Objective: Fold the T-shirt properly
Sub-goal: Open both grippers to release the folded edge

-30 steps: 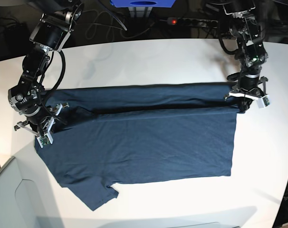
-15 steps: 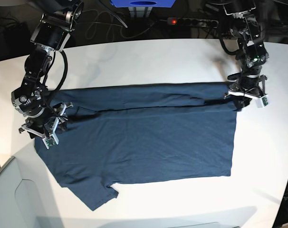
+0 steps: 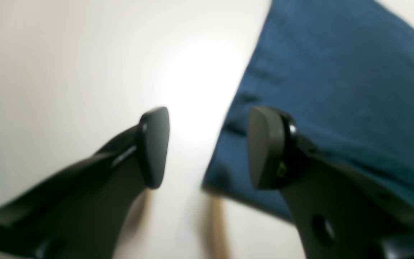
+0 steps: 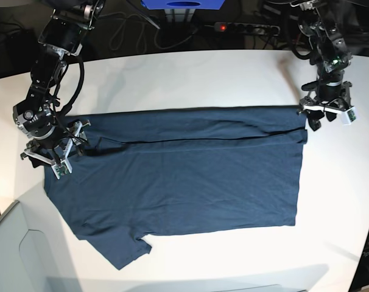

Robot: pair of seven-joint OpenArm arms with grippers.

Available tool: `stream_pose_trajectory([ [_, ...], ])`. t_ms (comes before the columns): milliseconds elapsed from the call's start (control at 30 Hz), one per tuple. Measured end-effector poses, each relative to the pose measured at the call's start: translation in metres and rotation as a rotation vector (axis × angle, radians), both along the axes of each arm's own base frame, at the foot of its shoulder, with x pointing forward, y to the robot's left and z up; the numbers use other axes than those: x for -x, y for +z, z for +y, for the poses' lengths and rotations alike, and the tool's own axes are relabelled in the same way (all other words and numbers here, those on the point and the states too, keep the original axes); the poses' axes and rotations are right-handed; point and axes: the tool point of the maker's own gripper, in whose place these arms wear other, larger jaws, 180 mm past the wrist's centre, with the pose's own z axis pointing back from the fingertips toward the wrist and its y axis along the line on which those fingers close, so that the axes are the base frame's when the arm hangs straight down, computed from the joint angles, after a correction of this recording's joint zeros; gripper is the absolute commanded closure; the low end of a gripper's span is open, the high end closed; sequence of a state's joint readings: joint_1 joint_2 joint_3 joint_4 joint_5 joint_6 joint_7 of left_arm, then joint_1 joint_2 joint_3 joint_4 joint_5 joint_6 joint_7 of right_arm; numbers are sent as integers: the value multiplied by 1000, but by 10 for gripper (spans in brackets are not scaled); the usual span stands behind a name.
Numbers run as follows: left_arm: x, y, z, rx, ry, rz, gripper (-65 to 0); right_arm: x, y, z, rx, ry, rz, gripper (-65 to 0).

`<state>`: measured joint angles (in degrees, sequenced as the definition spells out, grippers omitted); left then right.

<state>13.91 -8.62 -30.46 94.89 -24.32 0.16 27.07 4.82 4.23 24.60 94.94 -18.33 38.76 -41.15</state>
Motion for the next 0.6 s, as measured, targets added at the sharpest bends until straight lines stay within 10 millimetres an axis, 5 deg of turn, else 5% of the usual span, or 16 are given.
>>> stream_pose_trajectory([
  [267,8,-40,-4,63,14,90,-335,17,-3,3,12,8,12,-463],
  [400,-1,-46,-26,86,-47,94,-334,21,-3,3,12,10,9,-463],
  [600,-3,-47,-32,90,-54,82,-331,30,-6,-9,15,-29,23,-468],
])
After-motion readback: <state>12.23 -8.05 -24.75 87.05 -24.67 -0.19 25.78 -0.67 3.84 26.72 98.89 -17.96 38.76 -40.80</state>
